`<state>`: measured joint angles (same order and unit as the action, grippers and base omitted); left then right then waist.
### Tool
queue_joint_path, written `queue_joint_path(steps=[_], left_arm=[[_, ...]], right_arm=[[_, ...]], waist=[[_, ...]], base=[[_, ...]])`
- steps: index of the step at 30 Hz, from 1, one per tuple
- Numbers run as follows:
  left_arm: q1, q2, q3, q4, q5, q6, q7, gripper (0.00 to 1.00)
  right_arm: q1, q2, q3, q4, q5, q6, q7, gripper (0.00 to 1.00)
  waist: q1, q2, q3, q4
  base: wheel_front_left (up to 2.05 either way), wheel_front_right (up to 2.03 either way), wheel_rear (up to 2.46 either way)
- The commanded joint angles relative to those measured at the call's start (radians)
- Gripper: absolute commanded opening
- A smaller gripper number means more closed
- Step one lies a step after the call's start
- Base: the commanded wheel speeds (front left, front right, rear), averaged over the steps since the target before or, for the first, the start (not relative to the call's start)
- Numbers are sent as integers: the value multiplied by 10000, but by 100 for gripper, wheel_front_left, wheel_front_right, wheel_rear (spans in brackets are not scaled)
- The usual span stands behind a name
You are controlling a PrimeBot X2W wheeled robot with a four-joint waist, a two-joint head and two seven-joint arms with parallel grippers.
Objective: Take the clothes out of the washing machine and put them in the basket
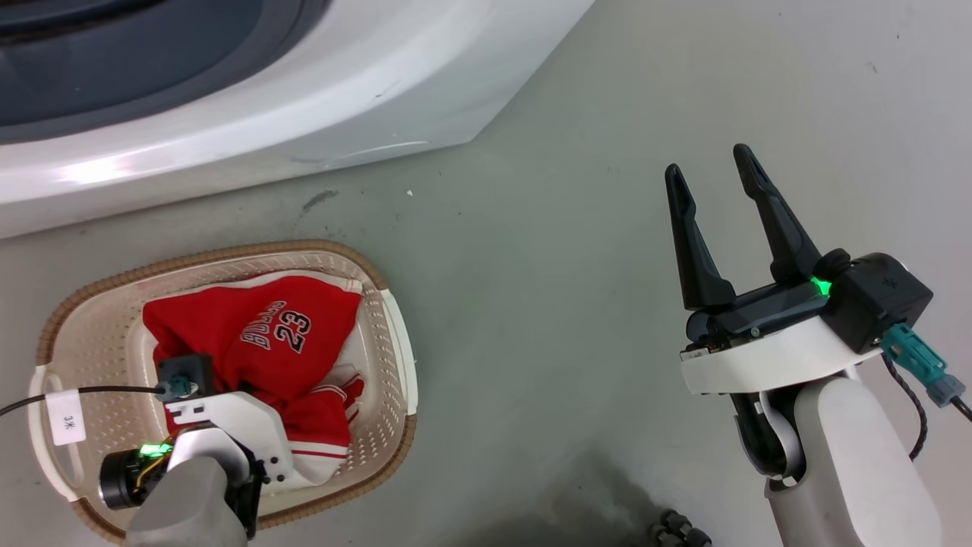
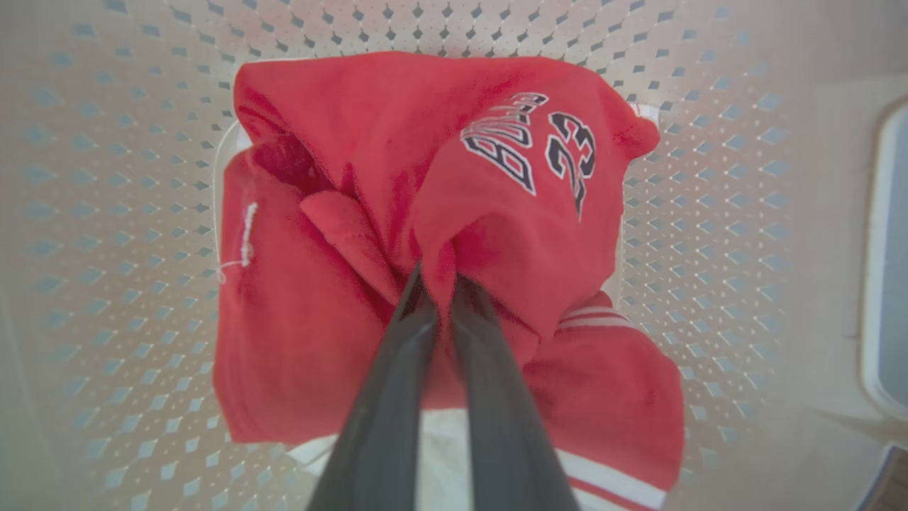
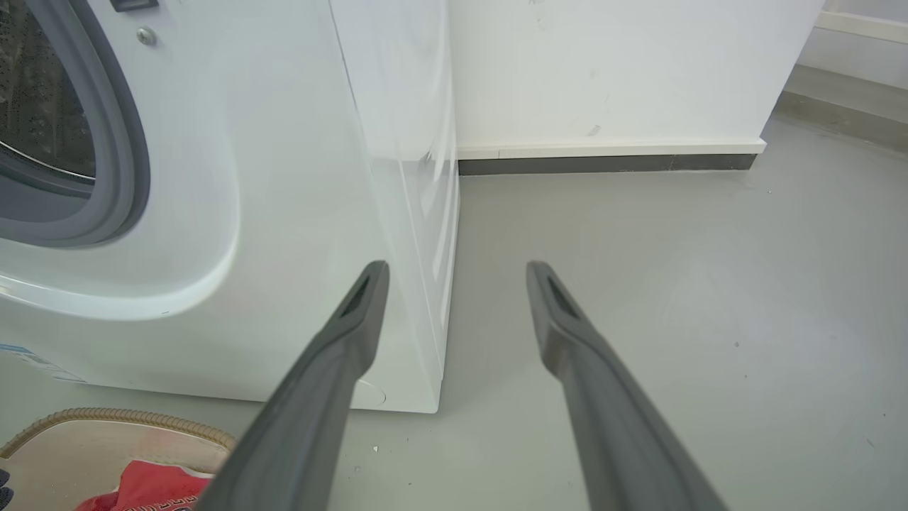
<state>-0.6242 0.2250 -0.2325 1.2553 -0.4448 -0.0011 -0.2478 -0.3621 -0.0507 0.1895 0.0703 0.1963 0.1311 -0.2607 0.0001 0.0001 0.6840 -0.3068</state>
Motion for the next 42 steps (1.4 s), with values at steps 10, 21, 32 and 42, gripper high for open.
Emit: queue_joint_path(steps=[10, 21, 32, 42], left_arm=[[593, -584, 21, -2, -146, -59, -173, 100], [2310, -827, 771, -3047, 336, 234, -175, 100], [3933, -1163, 1759, -7223, 1787, 385, -176, 100], [5002, -1260, 2054, -10408, 2995, 506, -175, 100]], right_arm=[[635, 4, -211, 406, -385, -6, -50, 100], [1788, 4, -651, 391, -775, -6, 404, 100], [2747, 6, -1178, -49, -959, -6, 887, 100], [3571, 6, -1589, -434, -1128, -6, 1297, 100]], waist=[[-1, -1, -2283, 743], [-1, -1, -4511, 1516], [-1, -1, -5860, 2112], [-1, -1, -6810, 2598]], base=[[0, 0, 0], [0, 0, 0], [0, 0, 0], [0, 0, 0]])
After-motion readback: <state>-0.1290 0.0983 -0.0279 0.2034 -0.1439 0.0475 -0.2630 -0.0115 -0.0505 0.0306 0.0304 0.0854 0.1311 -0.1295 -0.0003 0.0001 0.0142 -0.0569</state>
